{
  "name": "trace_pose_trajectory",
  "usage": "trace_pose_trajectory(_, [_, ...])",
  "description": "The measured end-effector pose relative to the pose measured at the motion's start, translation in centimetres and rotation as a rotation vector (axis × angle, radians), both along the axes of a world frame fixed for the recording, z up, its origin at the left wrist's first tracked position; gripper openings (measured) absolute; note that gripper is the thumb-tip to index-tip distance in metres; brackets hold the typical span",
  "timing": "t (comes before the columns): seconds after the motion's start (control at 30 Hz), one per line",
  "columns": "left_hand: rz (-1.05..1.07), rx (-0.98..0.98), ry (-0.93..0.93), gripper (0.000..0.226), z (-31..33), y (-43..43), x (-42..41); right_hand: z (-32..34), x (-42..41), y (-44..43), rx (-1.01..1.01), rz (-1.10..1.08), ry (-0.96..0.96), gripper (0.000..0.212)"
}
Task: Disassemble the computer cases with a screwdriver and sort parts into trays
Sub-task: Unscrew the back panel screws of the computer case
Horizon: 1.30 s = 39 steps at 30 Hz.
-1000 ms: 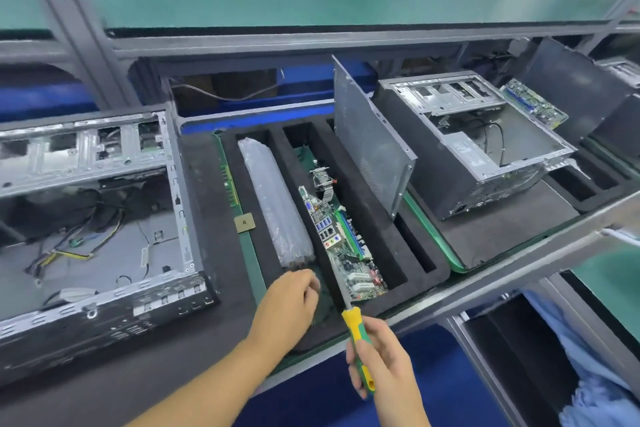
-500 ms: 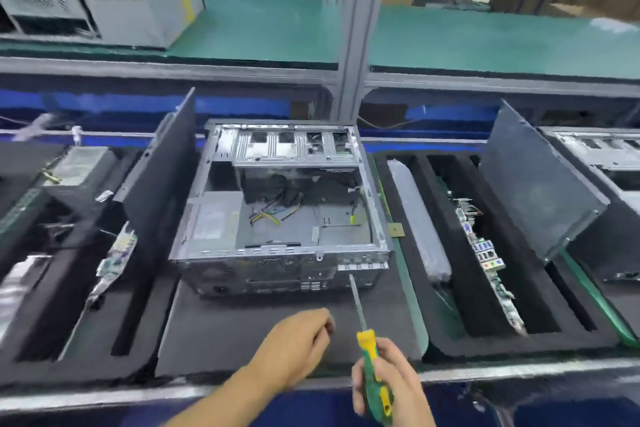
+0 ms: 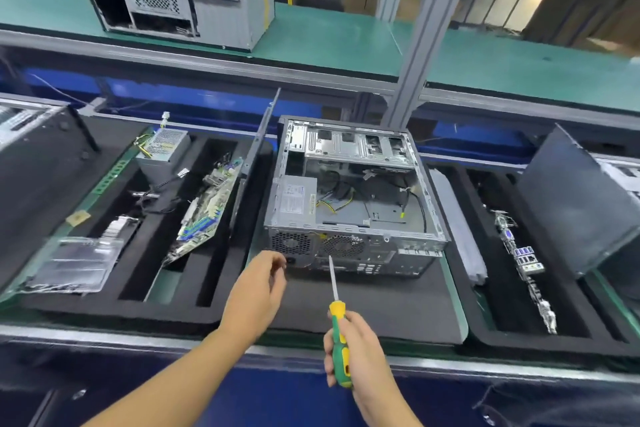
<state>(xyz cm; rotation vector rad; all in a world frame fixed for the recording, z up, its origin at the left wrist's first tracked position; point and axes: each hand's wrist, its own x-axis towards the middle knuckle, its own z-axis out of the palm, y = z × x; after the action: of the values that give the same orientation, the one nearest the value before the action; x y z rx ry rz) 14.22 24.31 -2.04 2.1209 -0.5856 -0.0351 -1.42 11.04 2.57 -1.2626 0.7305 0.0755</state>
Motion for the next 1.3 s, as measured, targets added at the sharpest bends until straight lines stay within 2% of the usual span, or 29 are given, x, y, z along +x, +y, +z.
trace_pose_trajectory(0.13, [0.073, -0.069, 0.101, 0.014, 0.4, 0.5, -0.7, 0.5, -0.1, 1.4, -0.01, 0.02, -0.018, 0.02])
trace_pose_trajectory(0.3, [0.182, -0.217, 0.468, 0.013, 0.1, 0.6, -3.4, 0.5, -0.8, 3.0, -0.044, 0.051, -0.007, 0.014])
trace_pose_trajectory(0.4, [0.212, -0.259, 0.504, 0.017, 0.1, 1.3, -4.0, 0.7, -0.4, 4.1, -0.048, 0.066, -0.008, 0.013])
trace_pose_trajectory(0.47, [0.247, -0.263, 0.452, 0.019, 0.4, 2.2, -3.2, 0.7, 0.1, 4.6, -0.036, 0.061, -0.011, 0.013])
trace_pose_trajectory(0.63, [0.164, 0.042, 0.27, 0.028, 0.8, 3.6, 0.8, -0.4, 1.3, 5.7, -0.014, -0.009, 0.074, 0.018])
trace_pose_trajectory(0.7, [0.163, 0.053, 0.234, 0.034, 1.4, 3.2, 2.3, -0.9, 1.8, 5.8, -0.013, -0.029, 0.068, 0.021])
trace_pose_trajectory(0.8, [0.03, 0.036, -0.042, 0.049, 2.2, 2.4, 4.3, -1.5, 2.8, 6.0, 0.004, -0.084, 0.021, 0.022])
trace_pose_trajectory(0.87, [-0.135, 0.104, -0.244, 0.057, 2.5, 1.9, 6.0, -1.5, 3.7, 6.3, -0.002, -0.099, -0.032, 0.02])
trace_pose_trajectory(0.9, [-0.197, 0.133, -0.284, 0.06, 2.7, 1.6, 6.8, -1.5, 4.2, 6.5, -0.015, -0.101, -0.059, 0.019])
trace_pose_trajectory(1.1, [-0.307, 0.164, -0.333, 0.043, 3.3, 0.7, 9.9, -1.4, 6.9, 8.2, -0.085, -0.124, -0.107, 0.013])
trace_pose_trajectory(1.3, [-0.327, 0.175, -0.33, 0.043, 3.6, 0.9, 10.6, -1.5, 8.2, 8.6, -0.092, -0.235, -0.094, 0.015])
